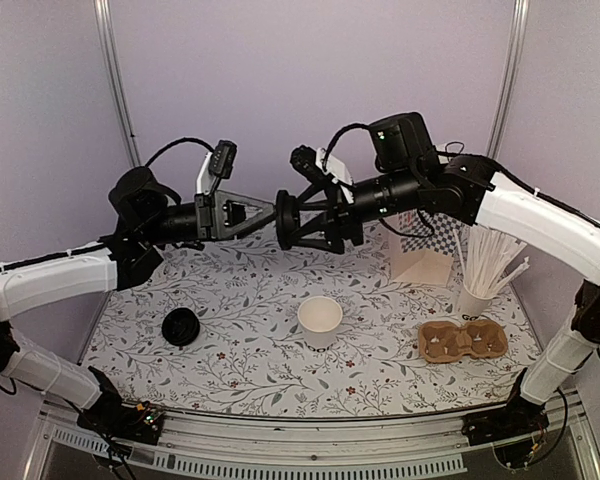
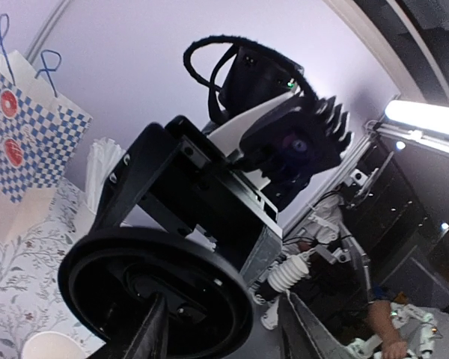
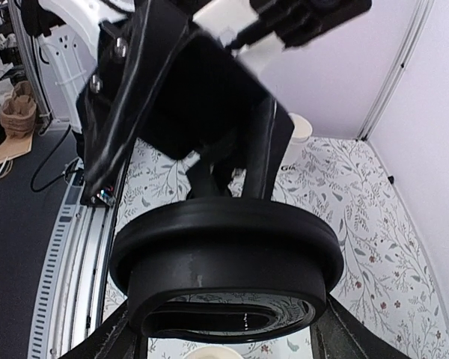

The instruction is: Pack the takeout coffee

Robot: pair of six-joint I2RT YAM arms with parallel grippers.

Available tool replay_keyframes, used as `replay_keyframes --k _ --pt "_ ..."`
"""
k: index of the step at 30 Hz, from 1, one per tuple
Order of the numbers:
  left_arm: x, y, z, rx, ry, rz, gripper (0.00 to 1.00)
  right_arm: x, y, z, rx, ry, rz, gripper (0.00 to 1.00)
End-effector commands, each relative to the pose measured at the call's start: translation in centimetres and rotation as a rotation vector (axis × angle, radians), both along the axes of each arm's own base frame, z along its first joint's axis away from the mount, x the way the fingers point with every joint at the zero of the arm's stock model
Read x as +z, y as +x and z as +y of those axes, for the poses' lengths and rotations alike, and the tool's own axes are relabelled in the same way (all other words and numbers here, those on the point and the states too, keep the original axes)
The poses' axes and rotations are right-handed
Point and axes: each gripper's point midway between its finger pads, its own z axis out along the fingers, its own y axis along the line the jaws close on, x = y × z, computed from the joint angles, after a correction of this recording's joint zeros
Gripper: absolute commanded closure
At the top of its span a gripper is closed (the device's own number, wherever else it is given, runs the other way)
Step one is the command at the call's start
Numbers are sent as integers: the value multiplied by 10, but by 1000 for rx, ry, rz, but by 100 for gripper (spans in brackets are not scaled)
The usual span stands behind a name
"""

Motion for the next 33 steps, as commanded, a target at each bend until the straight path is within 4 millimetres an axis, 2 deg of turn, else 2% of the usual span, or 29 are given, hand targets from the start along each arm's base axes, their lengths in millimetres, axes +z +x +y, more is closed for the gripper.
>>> replay_keyframes --k 1,4,6,10,11,15,22,29,33 --pt "-19 11 15 198 200 -60 42 -25 -2 -22 -38 -109 -62 32" --pt "-40 23 32 319 287 -40 39 -50 -3 -36 -27 -233 -102 32" --pt "-62 32 41 383 336 5 39 -67 -3 -44 -7 -319 -118 32" --pt "-106 43 46 424 421 110 39 -85 -9 -58 80 -479 -137 32" --pt "-118 43 44 415 438 131 39 -89 -12 -66 106 -538 -140 32" --pt "-151 48 39 401 495 200 39 -114 -4 -76 156 -727 -145 32" --pt "-205 51 26 378 558 316 42 -157 2 -86 195 -911 -104 32" --pt "-266 38 0 296 611 384 49 -171 11 -81 194 -978 -137 32" --pt "-283 30 -20 253 620 386 50 -176 9 -79 209 -1009 -171 32"
